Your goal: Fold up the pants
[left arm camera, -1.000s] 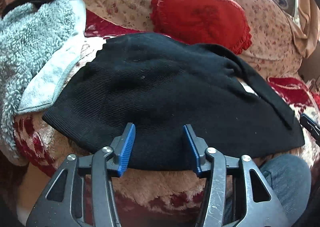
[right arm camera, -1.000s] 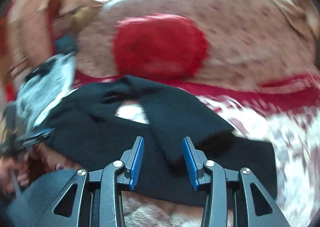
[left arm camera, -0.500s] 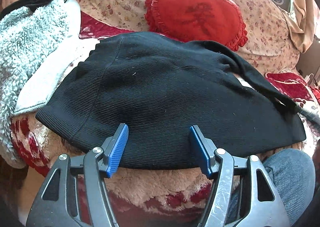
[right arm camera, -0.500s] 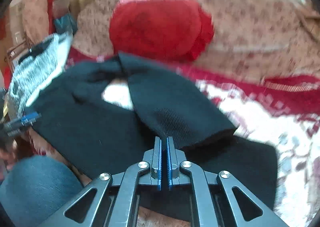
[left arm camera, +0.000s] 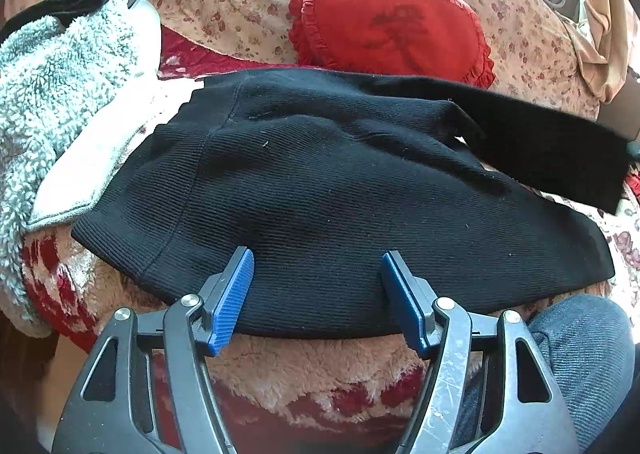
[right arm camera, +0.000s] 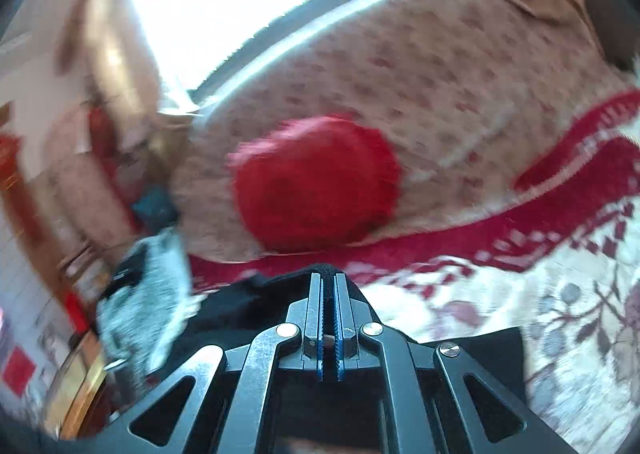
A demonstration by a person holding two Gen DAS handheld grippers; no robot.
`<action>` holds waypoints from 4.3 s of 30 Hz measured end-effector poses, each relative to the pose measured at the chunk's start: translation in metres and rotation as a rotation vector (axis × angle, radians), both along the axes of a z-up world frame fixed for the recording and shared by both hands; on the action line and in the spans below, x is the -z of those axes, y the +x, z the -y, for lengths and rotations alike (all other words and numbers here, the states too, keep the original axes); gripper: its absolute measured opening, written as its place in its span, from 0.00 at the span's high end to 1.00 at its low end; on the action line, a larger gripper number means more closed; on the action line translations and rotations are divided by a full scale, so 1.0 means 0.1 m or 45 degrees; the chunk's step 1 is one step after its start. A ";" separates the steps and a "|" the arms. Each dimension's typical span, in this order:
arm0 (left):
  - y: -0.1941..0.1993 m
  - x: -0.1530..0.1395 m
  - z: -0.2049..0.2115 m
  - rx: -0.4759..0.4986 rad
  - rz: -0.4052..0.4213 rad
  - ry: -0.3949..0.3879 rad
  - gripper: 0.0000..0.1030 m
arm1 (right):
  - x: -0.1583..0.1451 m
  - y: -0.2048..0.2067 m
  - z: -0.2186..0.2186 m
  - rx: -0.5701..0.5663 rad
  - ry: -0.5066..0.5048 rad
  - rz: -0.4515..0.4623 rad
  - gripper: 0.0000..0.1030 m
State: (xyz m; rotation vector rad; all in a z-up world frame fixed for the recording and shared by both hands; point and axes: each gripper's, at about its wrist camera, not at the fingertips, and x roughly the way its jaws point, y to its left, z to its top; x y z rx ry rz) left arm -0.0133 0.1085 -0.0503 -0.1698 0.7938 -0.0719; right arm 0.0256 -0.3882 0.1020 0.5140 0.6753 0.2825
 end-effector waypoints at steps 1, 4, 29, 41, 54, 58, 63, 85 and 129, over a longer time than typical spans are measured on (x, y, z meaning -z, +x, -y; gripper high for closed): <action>0.00 0.00 0.00 -0.001 -0.001 0.003 0.36 | 0.10 0.16 0.11 0.048 -0.007 -0.052 0.97; 0.00 0.00 0.02 -0.005 -0.008 0.016 0.35 | 0.43 0.78 0.41 0.187 -0.103 -0.081 0.96; 0.03 -0.28 -0.12 0.167 0.086 -0.117 0.17 | 0.90 0.71 -0.34 0.001 -0.445 -0.306 0.72; 1.23 -0.83 -0.93 0.225 0.198 0.038 0.17 | 1.11 0.85 -0.53 -0.023 -0.606 -0.293 0.65; 2.22 -0.16 -1.38 0.471 -0.116 -0.060 0.21 | 1.11 0.81 -0.54 -0.029 -0.609 -0.248 0.64; 2.31 -0.04 -1.38 0.577 -0.179 -0.155 0.30 | 1.11 0.81 -0.54 -0.028 -0.609 -0.244 0.63; 2.33 -0.05 -1.47 0.524 -0.163 -0.181 0.61 | 1.12 0.82 -0.54 -0.027 -0.613 -0.243 0.63; 0.82 -1.15 -0.46 -0.185 0.044 0.468 0.09 | 0.78 0.51 -0.43 -0.010 -0.573 -0.164 0.63; 2.27 -0.17 -1.27 0.559 -0.148 0.102 0.88 | 0.92 0.19 -0.49 0.061 -0.609 -0.184 0.63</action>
